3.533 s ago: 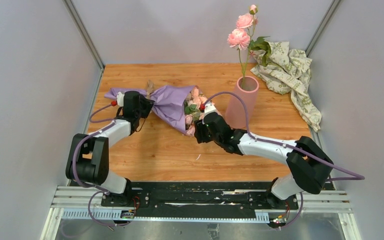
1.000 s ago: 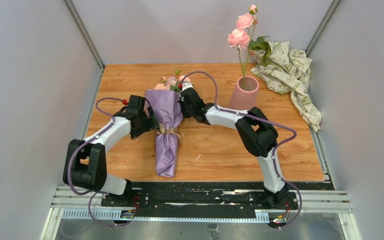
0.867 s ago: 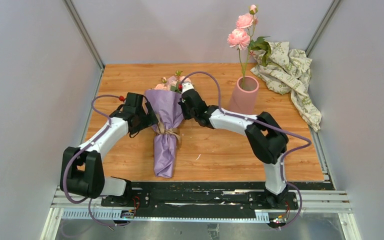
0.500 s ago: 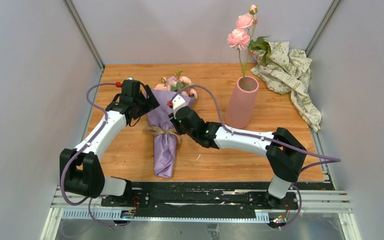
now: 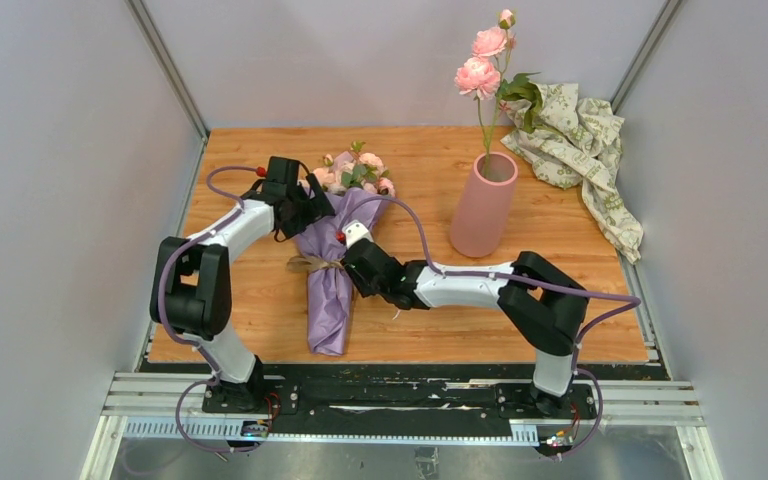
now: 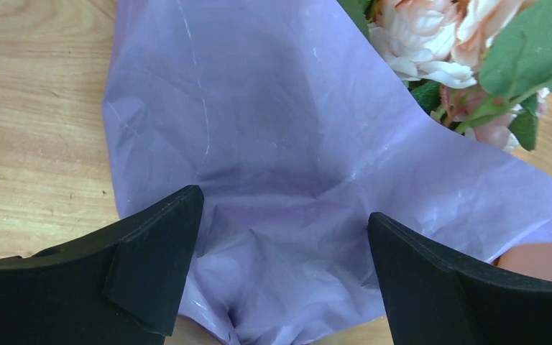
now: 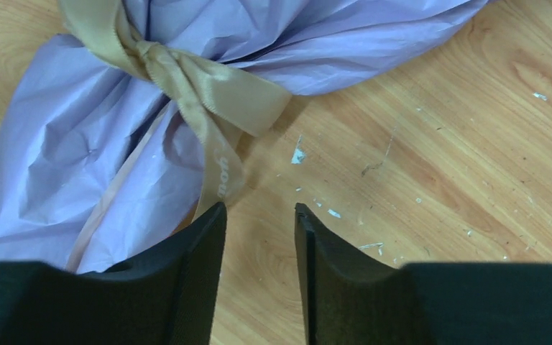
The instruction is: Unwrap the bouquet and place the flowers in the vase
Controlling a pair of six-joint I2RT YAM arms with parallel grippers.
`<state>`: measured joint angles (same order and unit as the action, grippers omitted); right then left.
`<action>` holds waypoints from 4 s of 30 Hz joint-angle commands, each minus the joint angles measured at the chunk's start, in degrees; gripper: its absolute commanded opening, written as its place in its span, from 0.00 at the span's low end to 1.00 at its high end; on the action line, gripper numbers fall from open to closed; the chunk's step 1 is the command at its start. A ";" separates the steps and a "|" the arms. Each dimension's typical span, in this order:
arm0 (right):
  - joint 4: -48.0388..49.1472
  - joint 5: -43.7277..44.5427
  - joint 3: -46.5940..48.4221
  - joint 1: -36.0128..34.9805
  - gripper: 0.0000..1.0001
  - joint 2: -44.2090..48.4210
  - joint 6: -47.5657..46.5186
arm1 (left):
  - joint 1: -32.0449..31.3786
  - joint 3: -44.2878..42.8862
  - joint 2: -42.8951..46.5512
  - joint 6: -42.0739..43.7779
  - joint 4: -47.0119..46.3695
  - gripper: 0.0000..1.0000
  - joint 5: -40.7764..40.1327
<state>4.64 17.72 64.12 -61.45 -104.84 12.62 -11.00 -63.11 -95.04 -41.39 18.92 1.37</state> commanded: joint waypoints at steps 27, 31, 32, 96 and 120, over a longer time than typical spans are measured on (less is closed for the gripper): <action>-5.74 4.27 4.59 -0.99 0.23 -3.80 1.37 | -0.07 0.22 -2.34 1.90 1.10 0.95 0.10; -5.17 4.17 2.93 -0.54 0.00 -0.09 0.86 | -0.07 -0.53 -2.68 1.68 1.29 0.95 0.06; -5.29 3.99 2.68 -0.58 0.00 0.54 0.72 | -0.07 -0.65 -2.81 1.67 1.26 0.95 0.04; -16.25 13.95 -15.54 1.40 0.62 50.97 -3.65 | -13.71 -0.15 4.58 1.89 -9.27 1.00 1.53; -6.10 0.28 -17.43 1.86 0.60 40.43 -0.94 | -17.74 48.78 59.90 -44.18 -20.08 0.86 -15.53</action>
<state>-2.39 19.05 47.97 -60.29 -65.76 10.50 -28.32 -15.29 -34.00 -81.23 -0.99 -10.55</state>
